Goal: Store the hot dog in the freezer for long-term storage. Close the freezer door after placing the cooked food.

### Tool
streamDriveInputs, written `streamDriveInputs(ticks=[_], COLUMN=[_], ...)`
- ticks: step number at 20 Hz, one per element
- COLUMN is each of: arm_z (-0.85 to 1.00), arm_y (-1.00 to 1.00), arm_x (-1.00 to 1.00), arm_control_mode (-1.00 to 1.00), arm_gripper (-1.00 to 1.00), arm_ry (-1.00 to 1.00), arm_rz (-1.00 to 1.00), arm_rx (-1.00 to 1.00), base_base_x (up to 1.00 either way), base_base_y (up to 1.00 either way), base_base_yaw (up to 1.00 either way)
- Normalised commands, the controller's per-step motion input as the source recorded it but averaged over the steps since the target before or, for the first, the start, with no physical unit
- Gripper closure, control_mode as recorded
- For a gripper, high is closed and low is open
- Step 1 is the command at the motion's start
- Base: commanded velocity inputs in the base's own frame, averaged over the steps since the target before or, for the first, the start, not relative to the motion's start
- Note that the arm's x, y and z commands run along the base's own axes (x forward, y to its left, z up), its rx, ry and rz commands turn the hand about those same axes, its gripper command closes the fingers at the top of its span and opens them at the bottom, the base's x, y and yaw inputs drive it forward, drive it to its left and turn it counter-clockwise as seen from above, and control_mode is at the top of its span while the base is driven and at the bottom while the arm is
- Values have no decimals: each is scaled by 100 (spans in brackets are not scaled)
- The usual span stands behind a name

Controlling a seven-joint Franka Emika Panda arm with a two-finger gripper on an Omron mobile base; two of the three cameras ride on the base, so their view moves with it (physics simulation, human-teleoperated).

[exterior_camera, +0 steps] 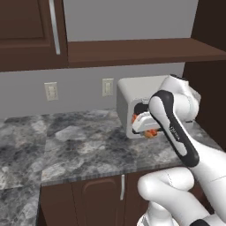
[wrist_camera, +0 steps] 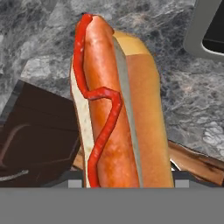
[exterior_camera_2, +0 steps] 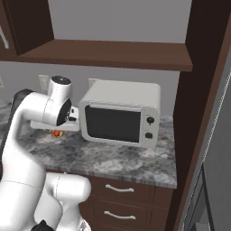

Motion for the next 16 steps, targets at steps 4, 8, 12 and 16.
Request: streamDriveInputs(ticks=[4, 8, 12, 16], arm_z=[42, 18, 11, 4], arm_y=[-41, -51, -34, -9], arm_x=[-21, -14, -16, -14], arm_control_mode=[-100, -100, -100, -100], arm_gripper=[100, 100, 100, 100], arm_ry=[3, 5, 4, 2], arm_rz=[0, -13, -21, -25], arm_rx=[-4, -12, -9, -4], base_base_x=[0, 0, 0, 0], base_base_y=[0, 0, 0, 0], base_base_yaw=[0, 0, 0, 0])
